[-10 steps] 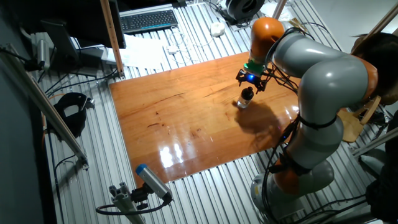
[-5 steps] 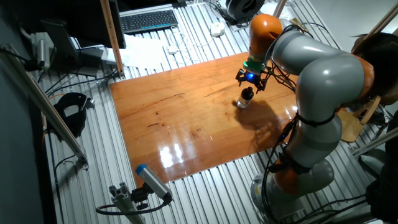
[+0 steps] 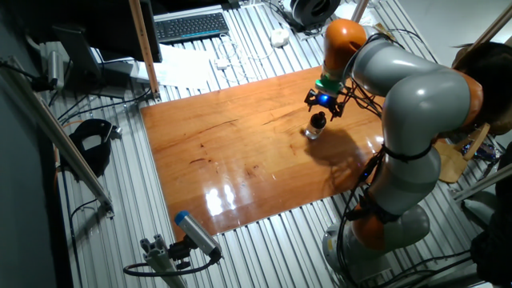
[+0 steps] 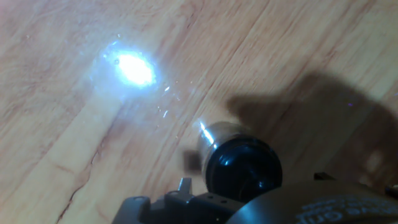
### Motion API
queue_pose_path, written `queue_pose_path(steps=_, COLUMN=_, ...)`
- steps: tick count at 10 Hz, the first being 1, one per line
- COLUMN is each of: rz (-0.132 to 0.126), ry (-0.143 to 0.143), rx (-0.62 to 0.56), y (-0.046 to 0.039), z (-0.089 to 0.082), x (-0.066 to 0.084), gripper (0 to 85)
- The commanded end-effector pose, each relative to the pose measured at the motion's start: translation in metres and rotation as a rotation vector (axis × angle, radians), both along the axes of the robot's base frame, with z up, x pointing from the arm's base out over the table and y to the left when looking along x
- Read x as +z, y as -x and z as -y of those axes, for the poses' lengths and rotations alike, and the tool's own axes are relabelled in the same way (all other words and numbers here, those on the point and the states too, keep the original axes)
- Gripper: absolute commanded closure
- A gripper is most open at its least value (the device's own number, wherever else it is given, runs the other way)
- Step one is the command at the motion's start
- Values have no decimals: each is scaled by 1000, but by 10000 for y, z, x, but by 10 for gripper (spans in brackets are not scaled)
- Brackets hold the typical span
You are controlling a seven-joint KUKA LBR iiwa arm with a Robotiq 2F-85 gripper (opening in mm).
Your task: Unscrew the lid from the jar
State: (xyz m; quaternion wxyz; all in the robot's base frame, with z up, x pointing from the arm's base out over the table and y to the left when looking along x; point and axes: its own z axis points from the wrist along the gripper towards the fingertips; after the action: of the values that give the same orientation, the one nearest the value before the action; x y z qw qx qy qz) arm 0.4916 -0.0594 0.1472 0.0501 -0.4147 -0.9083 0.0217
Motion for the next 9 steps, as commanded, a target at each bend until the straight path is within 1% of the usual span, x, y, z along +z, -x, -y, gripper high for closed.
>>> queue_pose_path(steps=1, rz=4, ry=-3, rx=-6, y=-23, z=16, x=-50, gripper=0)
queue_pose_path(steps=3, rz=7, ry=-2, rx=-16, y=-49, z=-5, x=-103, gripper=0)
queue_pose_path(steps=4, rz=11, ry=-5, rx=-19, y=-44, z=-8, x=-139, gripper=0)
queue_pose_path(steps=5, rz=22, ry=-3, rx=-22, y=-19, z=-9, x=-196, gripper=0)
queue_pose_path(steps=6, rz=36, ry=4, rx=-22, y=10, z=-29, x=-245, gripper=0)
queue_pose_path(steps=7, rz=39, ry=5, rx=-26, y=19, z=-52, x=-252, gripper=0)
queue_pose_path(steps=8, rz=41, ry=12, rx=-23, y=12, z=-51, x=-249, gripper=0)
queue_pose_path(steps=9, rz=50, ry=19, rx=-18, y=-19, z=-17, x=-248, gripper=0)
